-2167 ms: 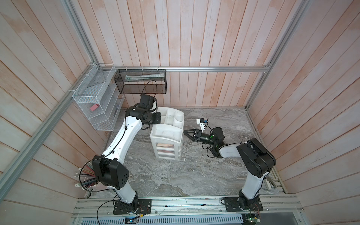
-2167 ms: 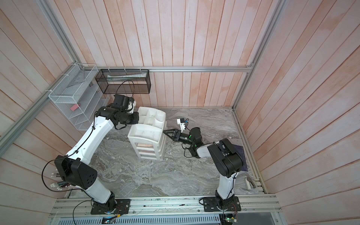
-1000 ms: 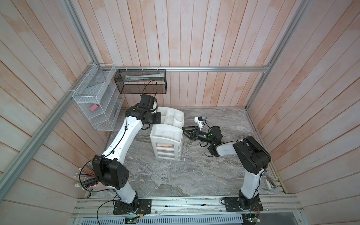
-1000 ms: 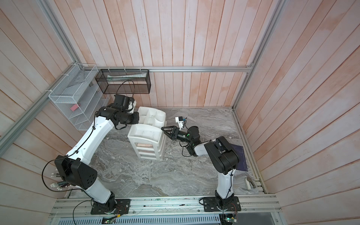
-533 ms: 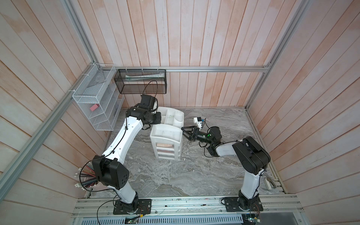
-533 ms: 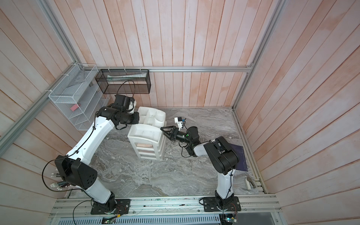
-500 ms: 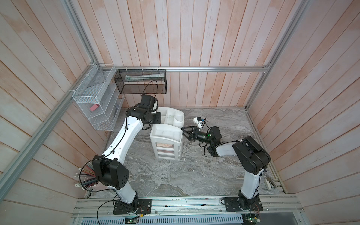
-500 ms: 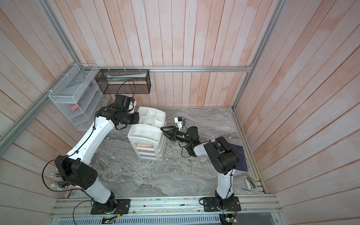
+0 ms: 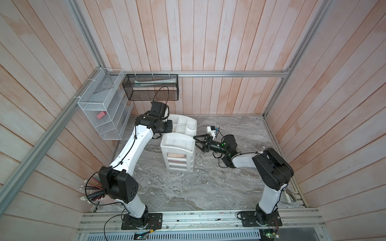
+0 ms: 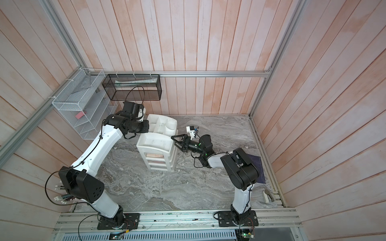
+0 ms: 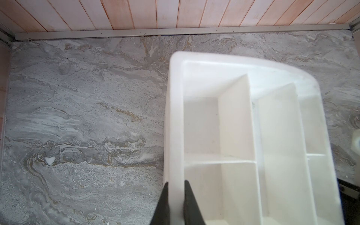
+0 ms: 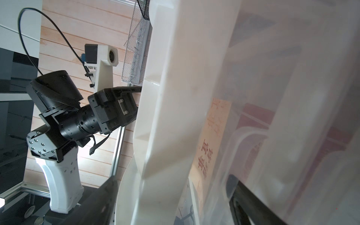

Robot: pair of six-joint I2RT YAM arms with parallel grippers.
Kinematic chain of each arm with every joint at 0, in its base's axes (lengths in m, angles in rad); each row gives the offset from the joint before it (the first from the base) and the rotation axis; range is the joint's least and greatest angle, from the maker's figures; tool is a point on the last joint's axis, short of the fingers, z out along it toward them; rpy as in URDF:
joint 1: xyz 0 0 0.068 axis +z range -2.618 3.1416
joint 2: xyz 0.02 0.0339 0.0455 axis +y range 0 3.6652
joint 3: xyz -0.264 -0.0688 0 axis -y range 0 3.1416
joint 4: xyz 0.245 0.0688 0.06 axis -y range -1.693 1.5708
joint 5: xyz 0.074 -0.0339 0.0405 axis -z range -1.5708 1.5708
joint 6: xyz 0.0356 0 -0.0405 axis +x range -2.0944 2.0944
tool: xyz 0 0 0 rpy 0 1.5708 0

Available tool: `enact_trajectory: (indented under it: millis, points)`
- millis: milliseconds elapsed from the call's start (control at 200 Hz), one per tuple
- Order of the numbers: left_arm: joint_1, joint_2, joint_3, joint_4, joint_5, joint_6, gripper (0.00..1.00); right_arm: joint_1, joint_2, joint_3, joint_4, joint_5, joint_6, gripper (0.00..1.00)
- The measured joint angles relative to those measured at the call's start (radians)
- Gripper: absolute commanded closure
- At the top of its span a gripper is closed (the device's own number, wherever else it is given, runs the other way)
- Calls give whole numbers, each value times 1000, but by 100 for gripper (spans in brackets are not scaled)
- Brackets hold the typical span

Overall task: Take the postcards out of the drawer
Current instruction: Open the drawer at the center of the board.

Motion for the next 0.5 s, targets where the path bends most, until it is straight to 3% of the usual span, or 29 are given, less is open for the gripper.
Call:
enact_trajectory:
  millis: [500]
  points:
    - [-8,-4,-11,13,-27,13,100,-4,-48,0,-101,-9,-40,15]
